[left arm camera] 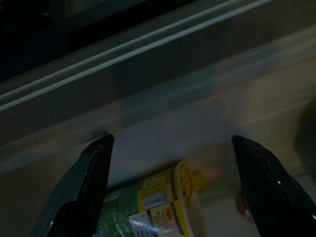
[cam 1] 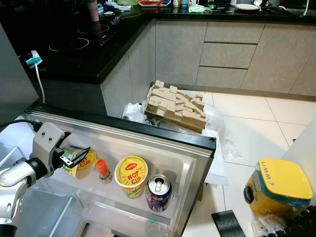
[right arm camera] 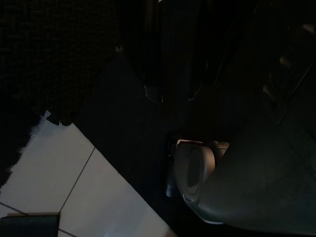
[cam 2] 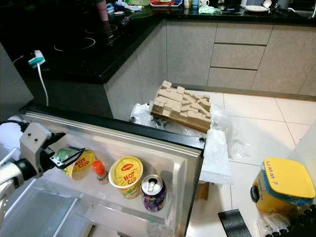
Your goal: Restocking fridge
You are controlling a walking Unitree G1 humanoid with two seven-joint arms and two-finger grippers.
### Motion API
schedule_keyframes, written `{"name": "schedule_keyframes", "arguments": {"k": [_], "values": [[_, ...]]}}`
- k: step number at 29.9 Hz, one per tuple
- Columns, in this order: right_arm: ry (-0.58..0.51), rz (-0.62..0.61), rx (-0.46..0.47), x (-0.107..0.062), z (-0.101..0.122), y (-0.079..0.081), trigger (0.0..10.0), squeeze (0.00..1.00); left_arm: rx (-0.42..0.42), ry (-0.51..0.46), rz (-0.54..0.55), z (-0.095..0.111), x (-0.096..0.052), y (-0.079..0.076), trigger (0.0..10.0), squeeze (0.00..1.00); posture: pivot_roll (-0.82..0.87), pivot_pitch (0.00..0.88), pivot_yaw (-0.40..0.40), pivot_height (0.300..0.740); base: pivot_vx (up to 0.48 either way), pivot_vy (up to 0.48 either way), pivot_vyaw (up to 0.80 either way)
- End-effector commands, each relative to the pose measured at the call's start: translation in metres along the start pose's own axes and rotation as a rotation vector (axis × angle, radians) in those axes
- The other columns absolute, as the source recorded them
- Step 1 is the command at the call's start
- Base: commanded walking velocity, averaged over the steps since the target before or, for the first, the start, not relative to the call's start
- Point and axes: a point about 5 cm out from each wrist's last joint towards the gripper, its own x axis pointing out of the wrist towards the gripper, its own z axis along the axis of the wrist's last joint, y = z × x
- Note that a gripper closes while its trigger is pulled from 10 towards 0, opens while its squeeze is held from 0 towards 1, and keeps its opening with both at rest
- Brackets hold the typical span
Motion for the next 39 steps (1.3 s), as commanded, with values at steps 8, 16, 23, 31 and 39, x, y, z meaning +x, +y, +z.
{"name": "schedule_keyframes", "arguments": {"k": [8, 16, 23, 31, 39], "values": [[0.009, 0.008, -0.008, 0.001, -0.001, 0.003, 10.0, 0.0, 0.113, 0.222, -0.112, -0.015, -0.003, -0.013, 10.0, 0.0, -0.03, 0.0, 0.007, 0.74, 0.0, 0.0, 0.0], [0.007, 0.007, -0.01, 0.001, 0.0, 0.002, 10.0, 0.0, 0.175, 0.31, -0.088, -0.021, -0.004, -0.008, 10.0, 0.0, -0.04, 0.0, 0.008, 0.74, 0.0, 0.0, 0.0], [0.009, 0.007, -0.008, 0.001, -0.001, 0.002, 10.0, 0.0, 0.192, 0.332, -0.037, -0.02, -0.003, -0.003, 10.0, 0.0, -0.04, 0.0, 0.008, 0.74, 0.0, 0.0, 0.0], [0.012, 0.011, -0.004, 0.001, -0.002, 0.004, 10.0, 0.0, 0.182, 0.365, -0.087, -0.022, 0.003, -0.016, 10.0, 0.0, -0.03, 0.0, 0.013, 0.74, 0.0, 0.0, 0.0], [0.009, 0.008, -0.003, 0.001, -0.002, 0.004, 10.0, 0.0, 0.213, 0.404, -0.081, -0.025, 0.007, -0.019, 10.0, 0.0, -0.03, 0.0, 0.013, 0.74, 0.0, 0.0, 0.0]]}}
